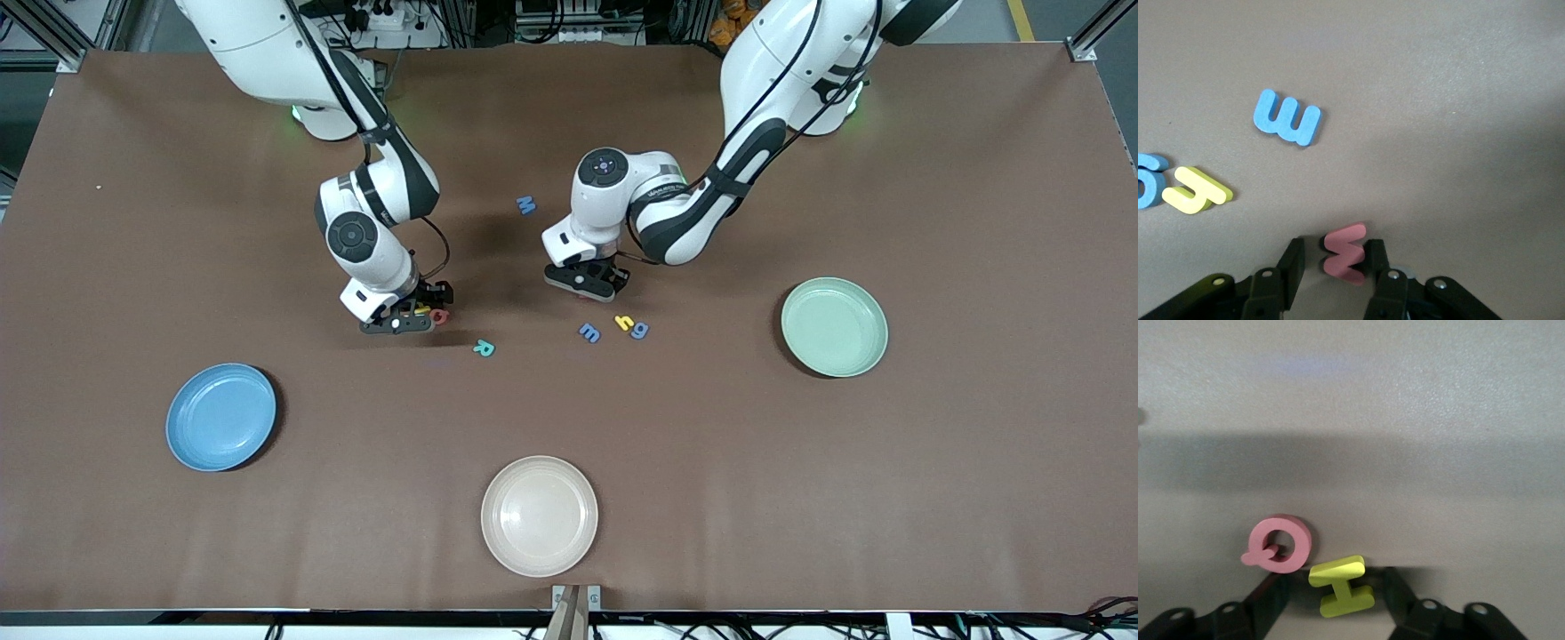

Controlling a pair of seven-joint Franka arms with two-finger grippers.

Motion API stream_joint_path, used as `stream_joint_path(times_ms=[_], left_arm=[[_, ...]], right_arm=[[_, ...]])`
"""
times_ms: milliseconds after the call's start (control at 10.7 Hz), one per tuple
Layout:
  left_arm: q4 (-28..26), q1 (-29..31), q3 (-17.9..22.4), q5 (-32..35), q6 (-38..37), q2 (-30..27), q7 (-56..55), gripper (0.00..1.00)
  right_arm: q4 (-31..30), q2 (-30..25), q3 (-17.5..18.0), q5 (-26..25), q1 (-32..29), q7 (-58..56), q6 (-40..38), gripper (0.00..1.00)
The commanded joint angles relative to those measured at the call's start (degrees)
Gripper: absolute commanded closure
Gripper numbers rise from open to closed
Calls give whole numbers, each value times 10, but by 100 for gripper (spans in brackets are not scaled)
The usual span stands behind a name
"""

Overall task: Sort uppercase to blue plate, lowercase to green plate
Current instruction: 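Grasp the yellow H with the right gripper while the left gripper grasps m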

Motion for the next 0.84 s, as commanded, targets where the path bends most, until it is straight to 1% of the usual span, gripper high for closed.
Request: stream_joint_path(times_ms=[0,187,374,561,749], left_arm=[[4,0,0,21,9,6,-10,55],[4,-1,0,21,9,6,-9,59],[8,-1,0,21,9,9,-9,62],[12,-4,0,21,9,14,-9,66],[12,-5,0,21,9,14,-9,71]], right_arm=[[-4,-1,-4,9,6,-4,-1,100],[-2,-13,-8,9,-2,-5,-5,100],[-1,-31,-22,6,-23,-9,-6,100],[4,-53,-25,5,-63,-31,-20,100],[8,-69,-25,5,-104,-83,-41,100]])
